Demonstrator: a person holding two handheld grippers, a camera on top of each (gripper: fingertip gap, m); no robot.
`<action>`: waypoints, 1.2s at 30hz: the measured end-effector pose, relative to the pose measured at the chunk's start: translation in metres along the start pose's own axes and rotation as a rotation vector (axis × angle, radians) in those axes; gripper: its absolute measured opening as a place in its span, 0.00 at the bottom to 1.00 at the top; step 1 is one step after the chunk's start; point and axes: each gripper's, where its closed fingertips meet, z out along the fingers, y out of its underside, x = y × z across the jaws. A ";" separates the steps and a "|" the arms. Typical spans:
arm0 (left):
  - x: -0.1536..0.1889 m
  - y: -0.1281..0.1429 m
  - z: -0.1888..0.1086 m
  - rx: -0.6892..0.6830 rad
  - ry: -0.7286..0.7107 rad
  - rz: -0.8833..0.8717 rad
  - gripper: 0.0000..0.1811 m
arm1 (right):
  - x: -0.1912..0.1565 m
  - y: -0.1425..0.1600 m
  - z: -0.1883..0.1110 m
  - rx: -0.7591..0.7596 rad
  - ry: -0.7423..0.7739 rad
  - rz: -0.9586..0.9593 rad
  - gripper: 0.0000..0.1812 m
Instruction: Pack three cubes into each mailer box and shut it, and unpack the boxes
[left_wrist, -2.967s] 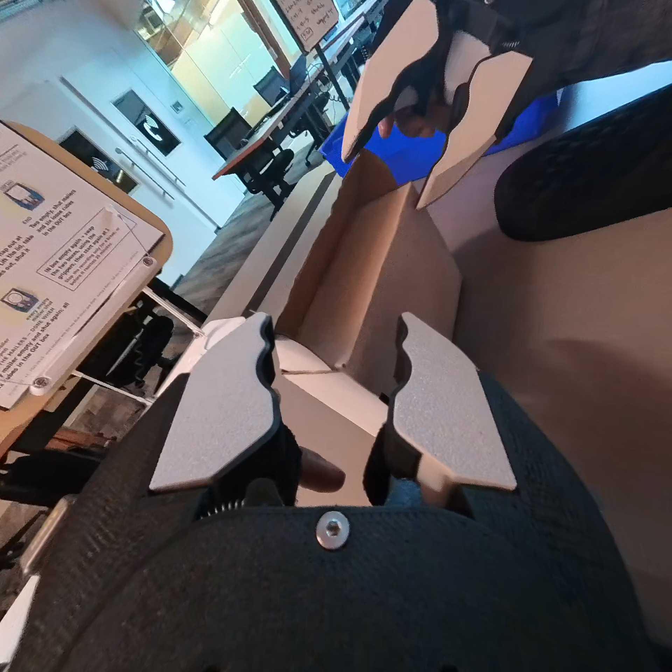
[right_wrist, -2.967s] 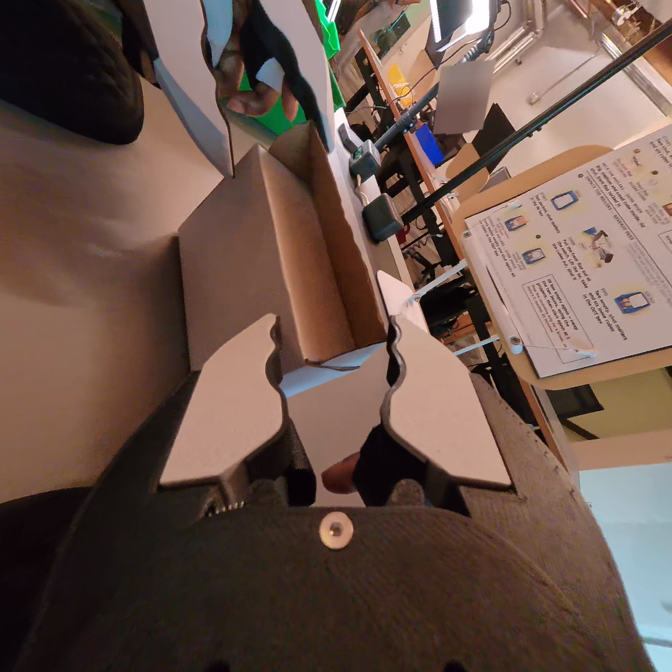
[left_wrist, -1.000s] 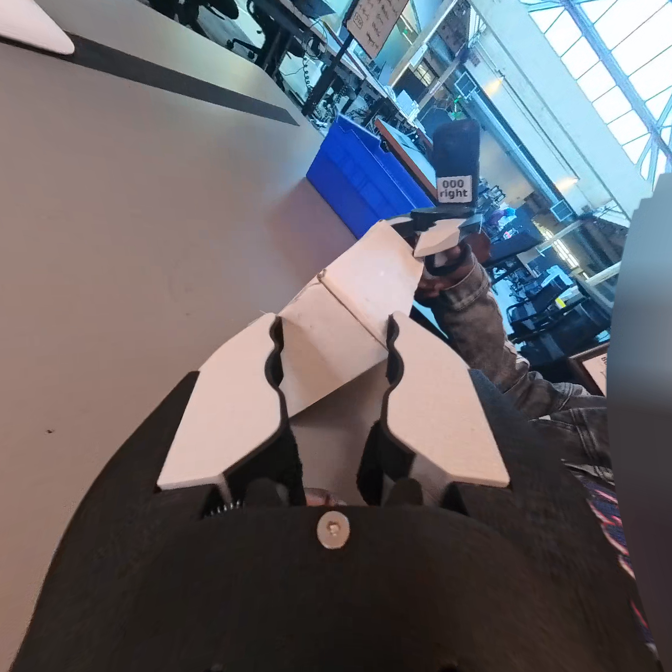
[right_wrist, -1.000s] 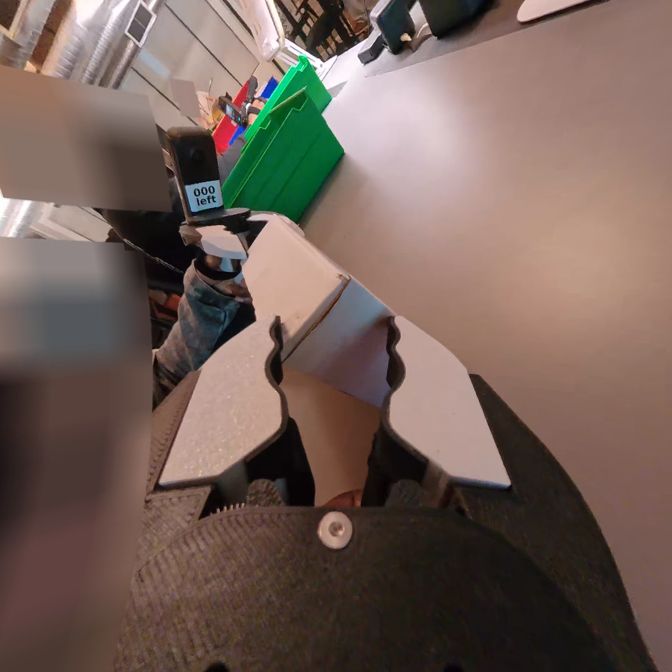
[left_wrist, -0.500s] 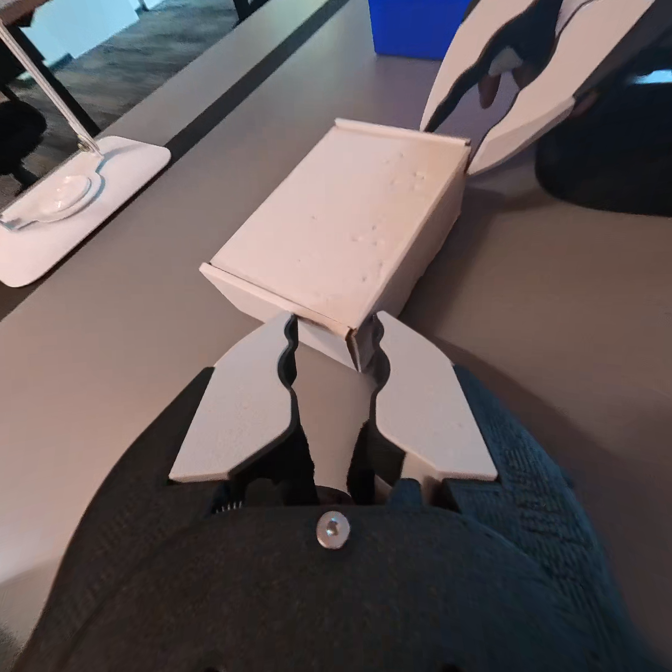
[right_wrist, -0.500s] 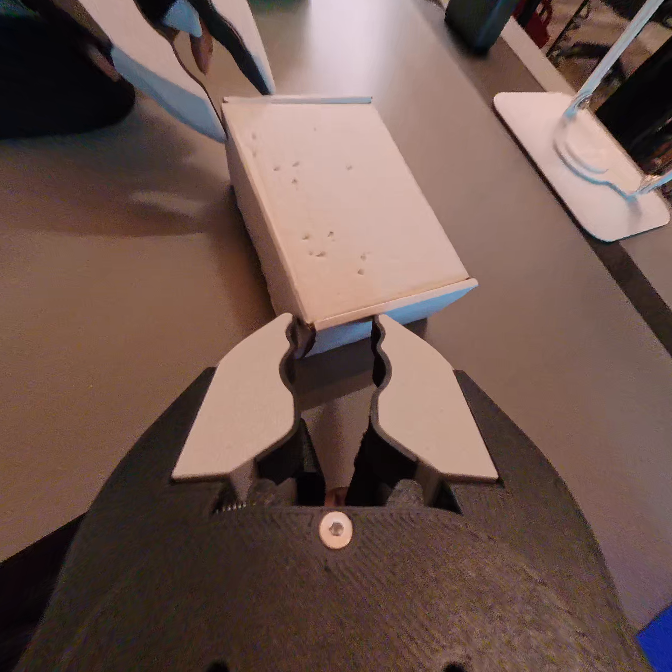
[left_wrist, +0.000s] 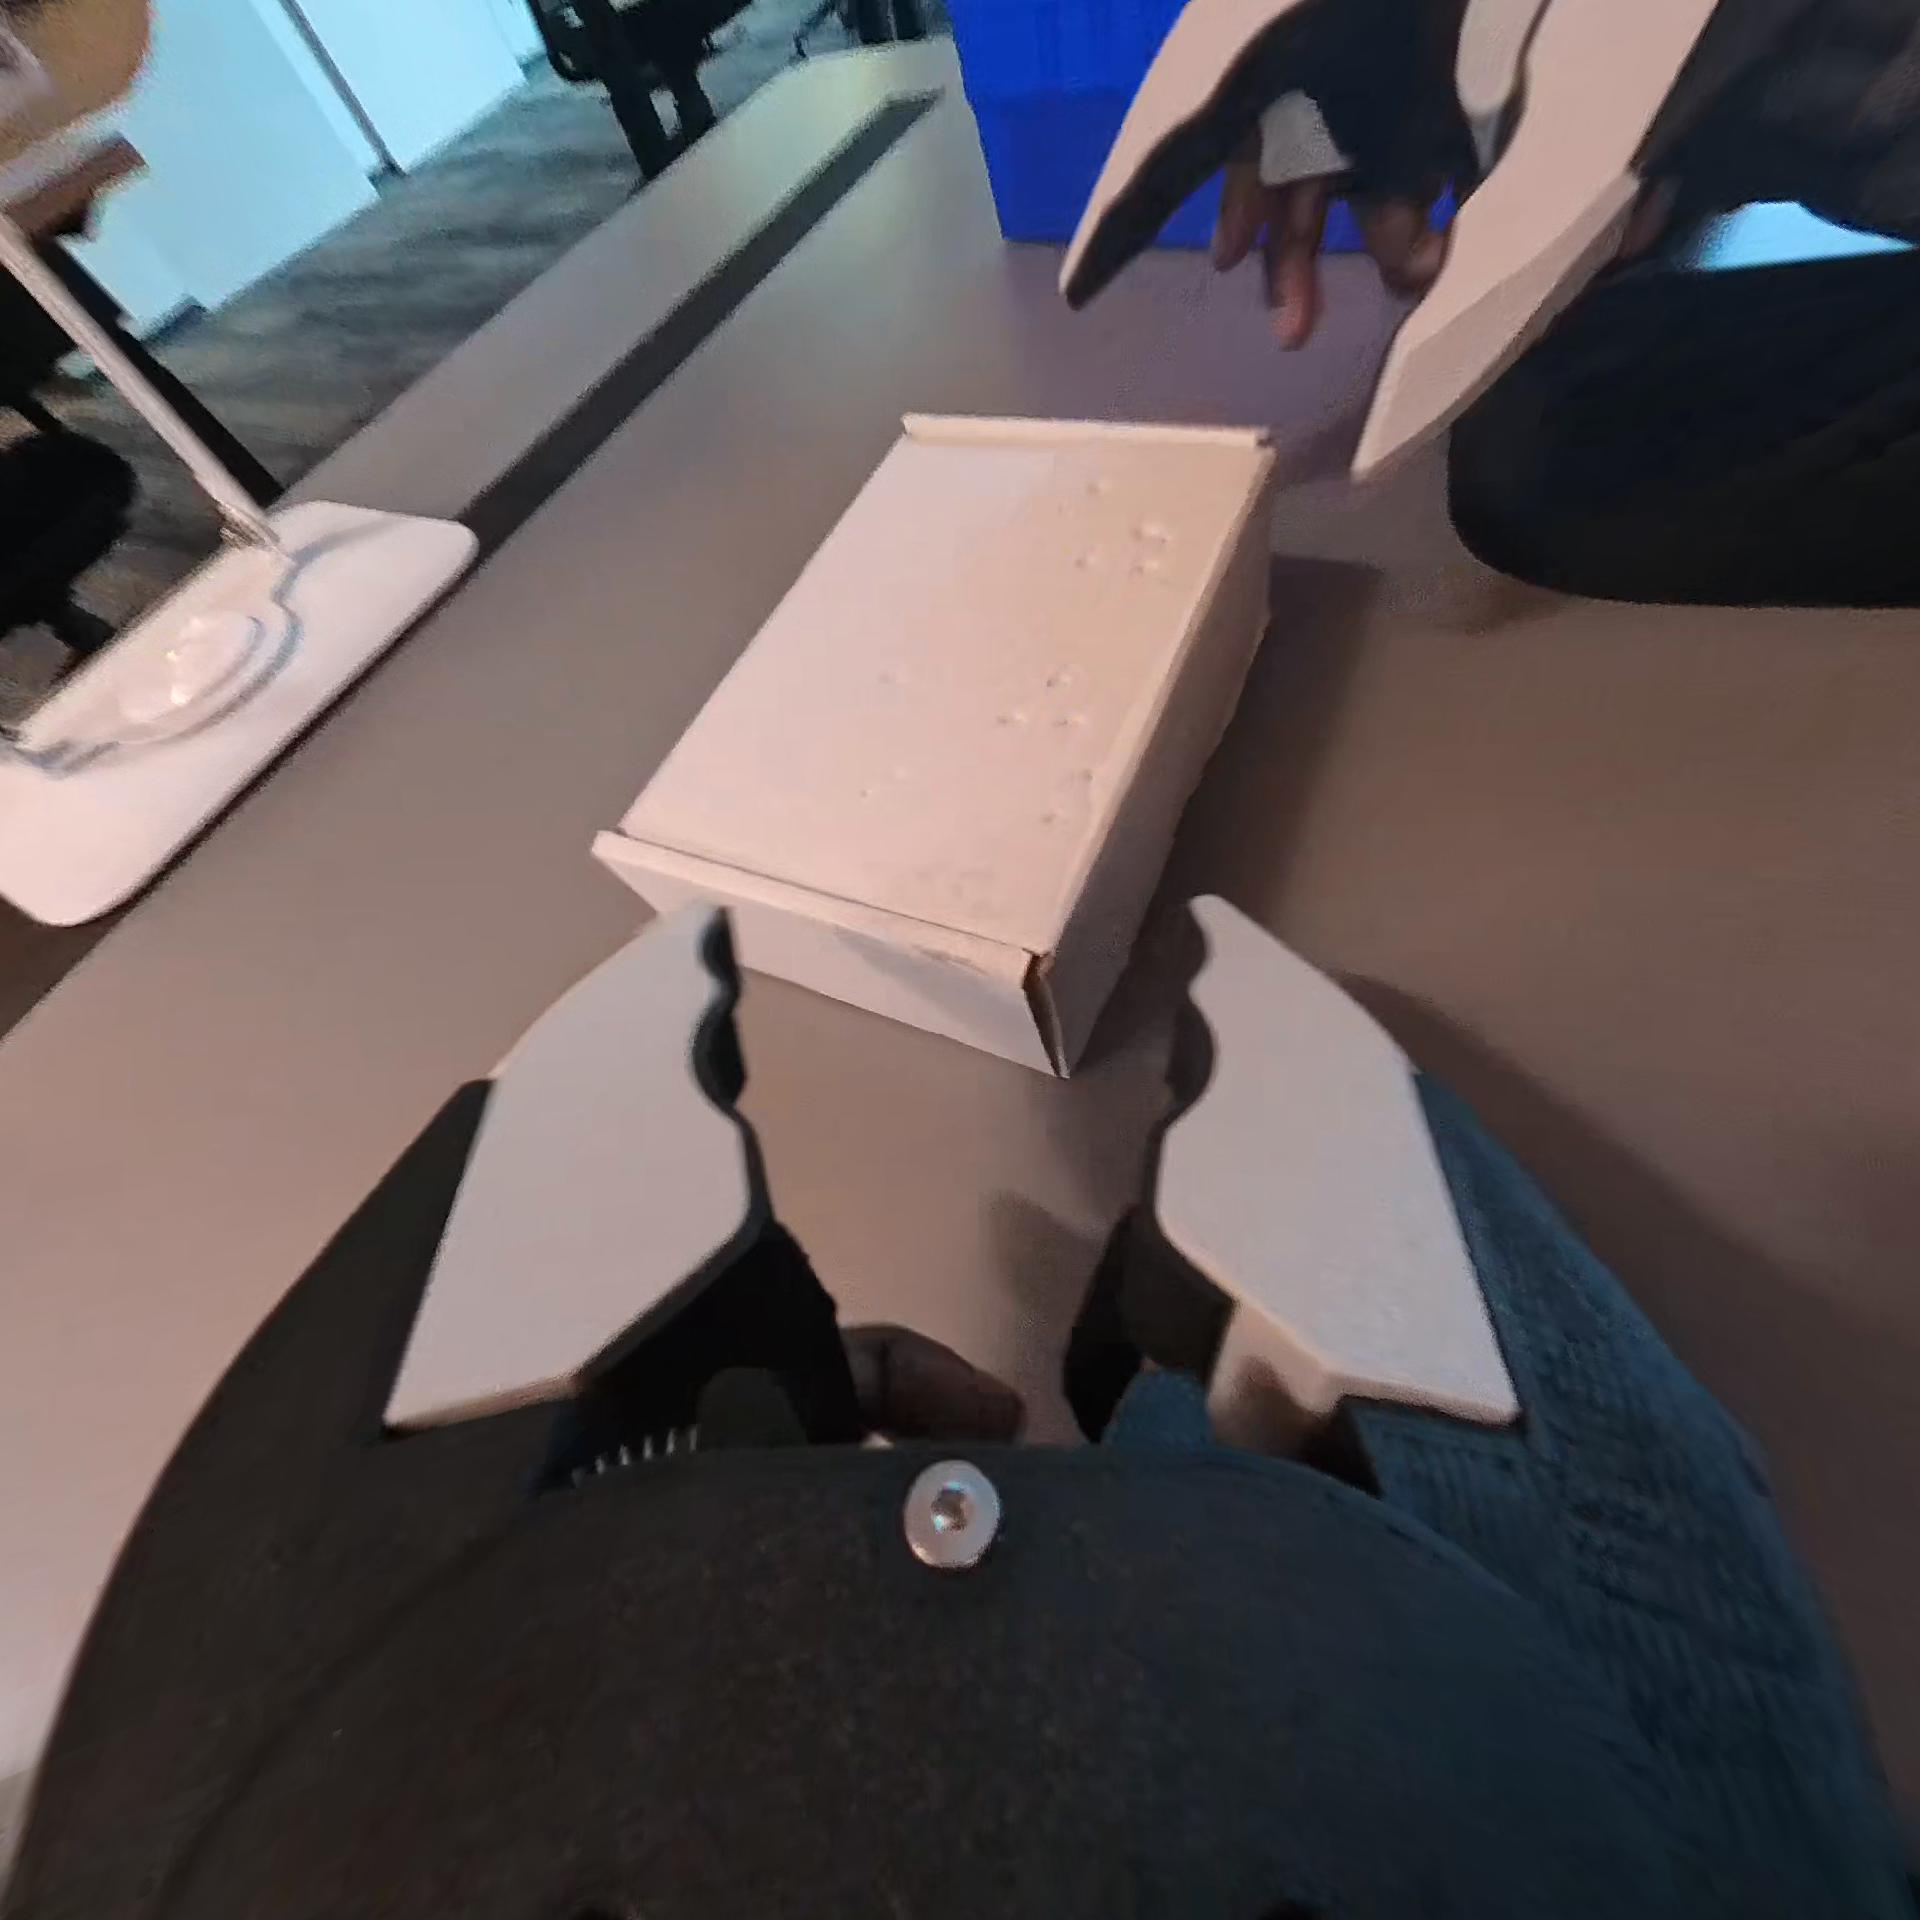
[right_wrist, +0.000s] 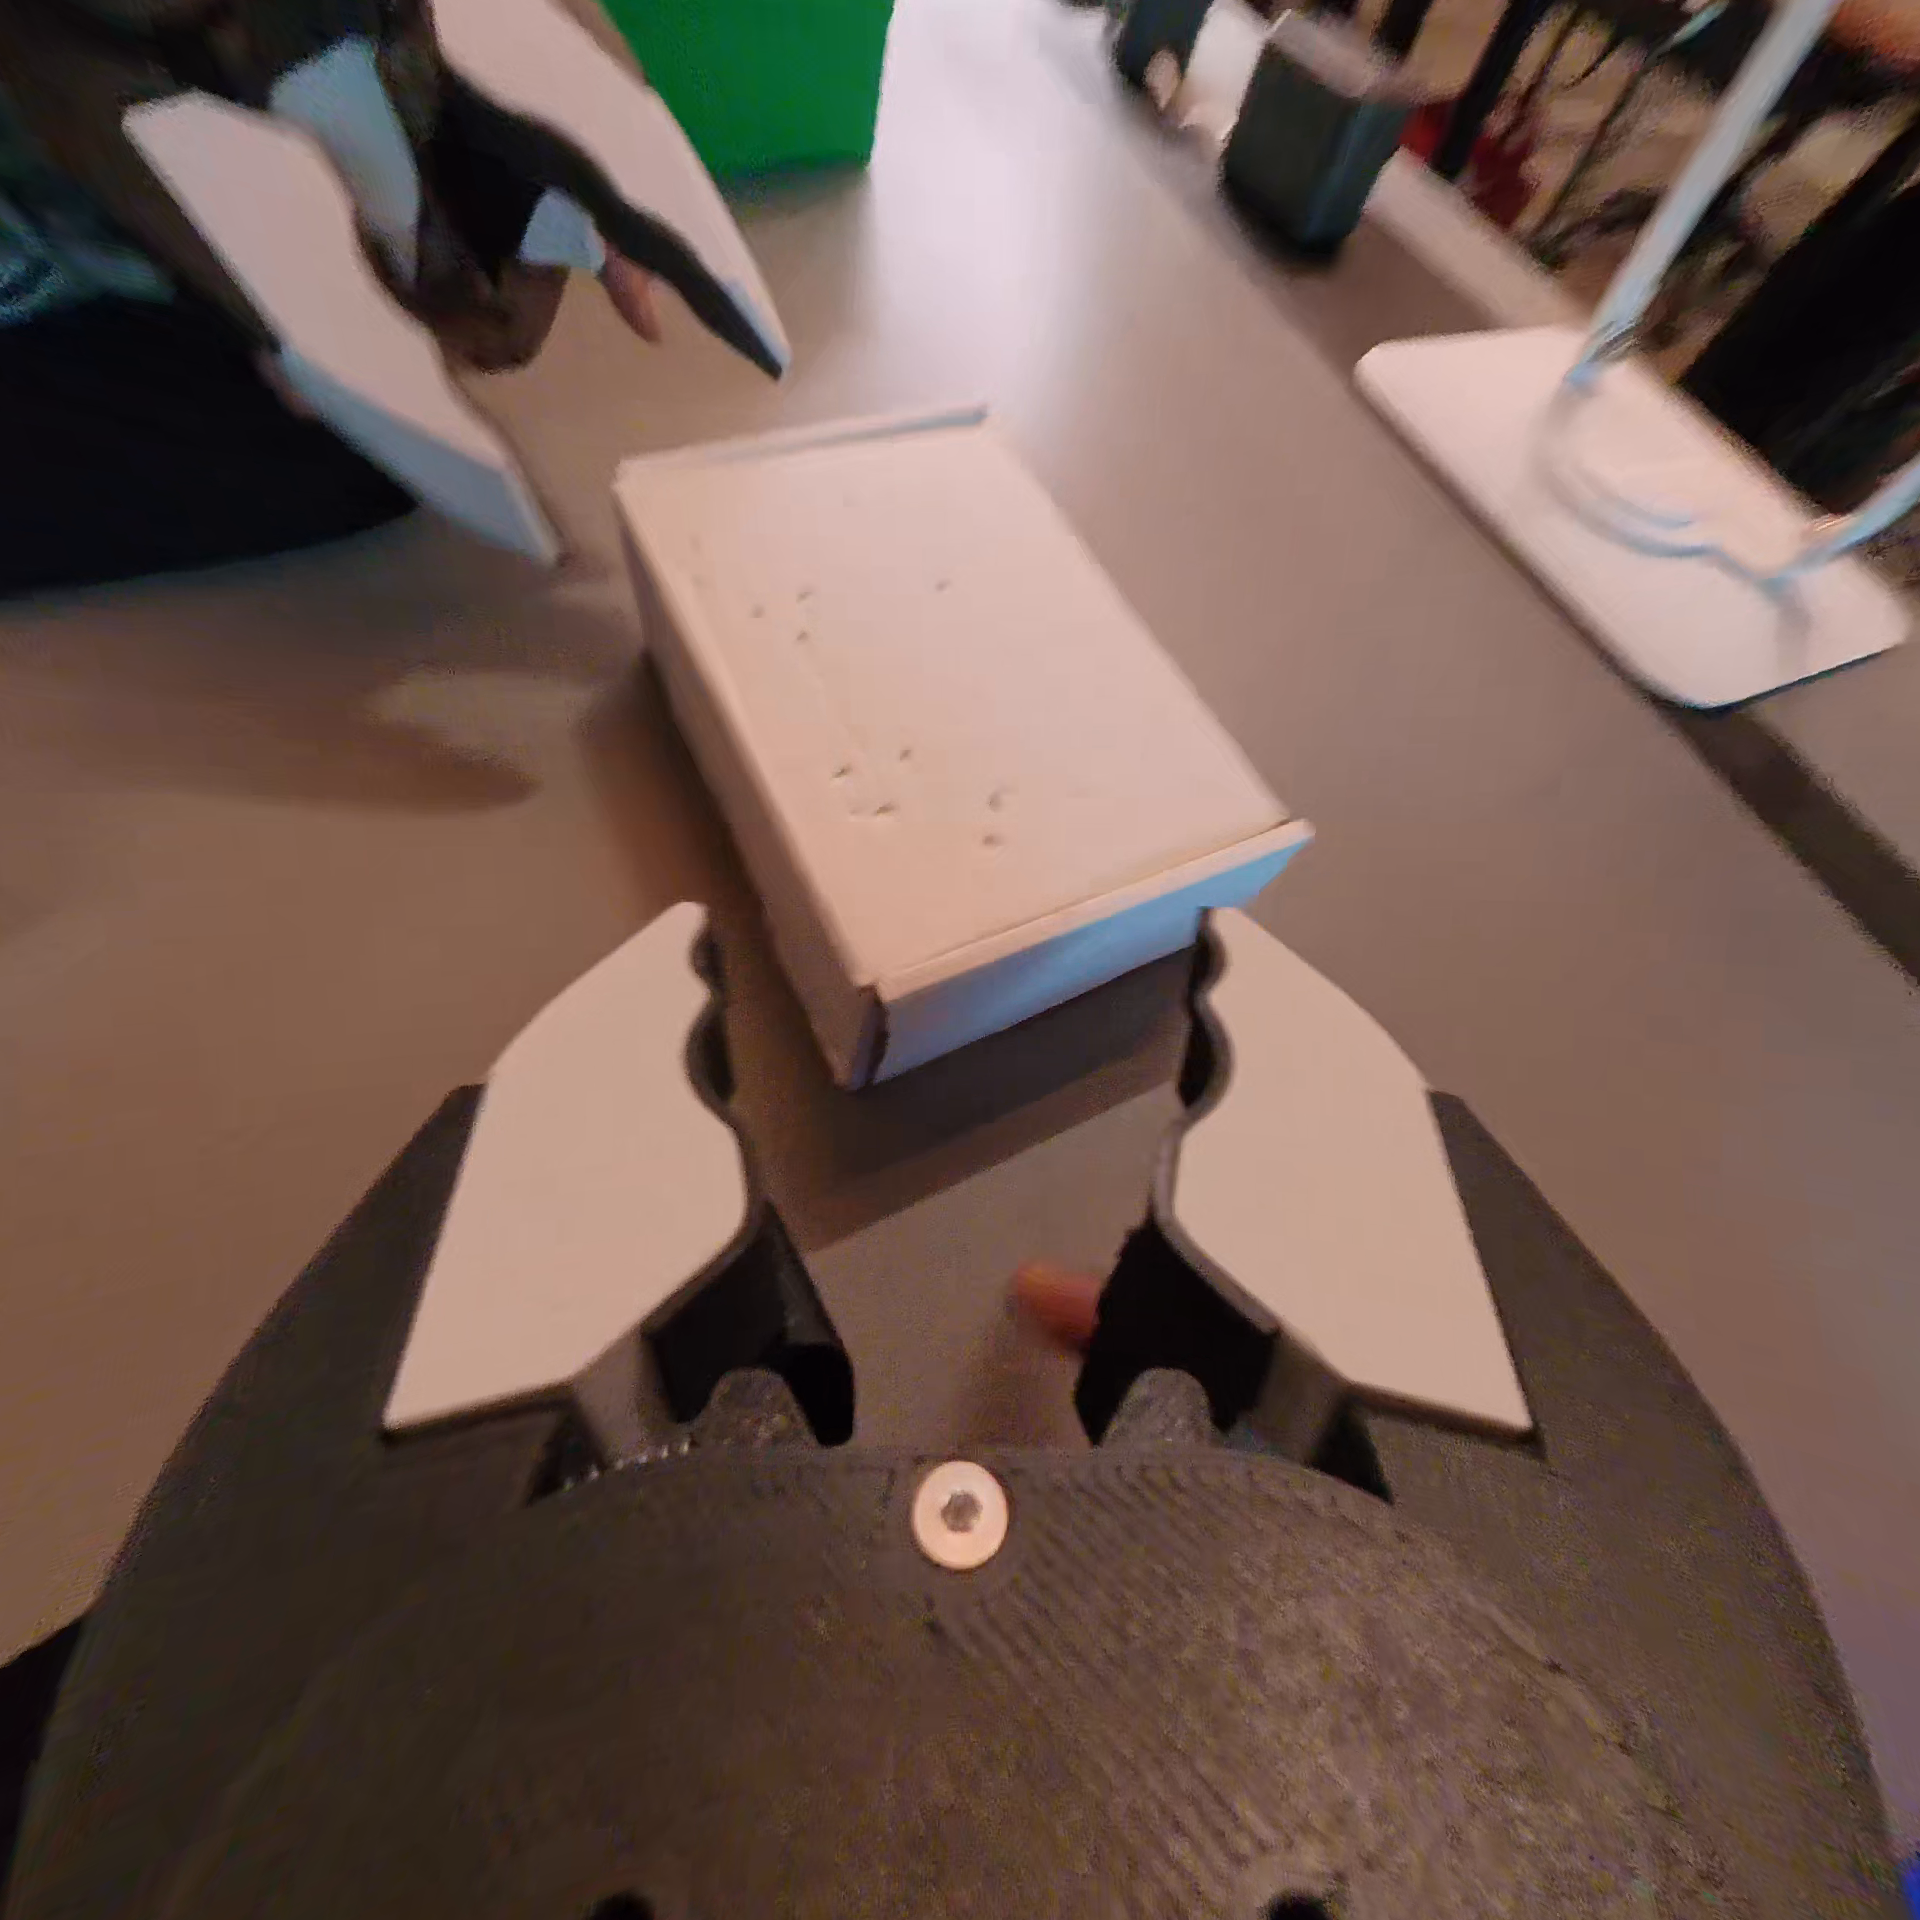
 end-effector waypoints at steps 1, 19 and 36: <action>-0.005 -0.002 -0.001 0.024 -0.035 0.009 0.53 | 0.007 -0.007 -0.004 0.040 0.040 -0.004 0.54; -0.014 -0.003 0.002 0.094 -0.077 0.016 0.74 | -0.012 -0.009 0.073 -0.732 -0.345 -0.310 0.81; -0.018 0.004 0.003 0.078 -0.085 0.016 0.74 | -0.013 0.012 0.090 -0.925 -0.357 -0.472 0.78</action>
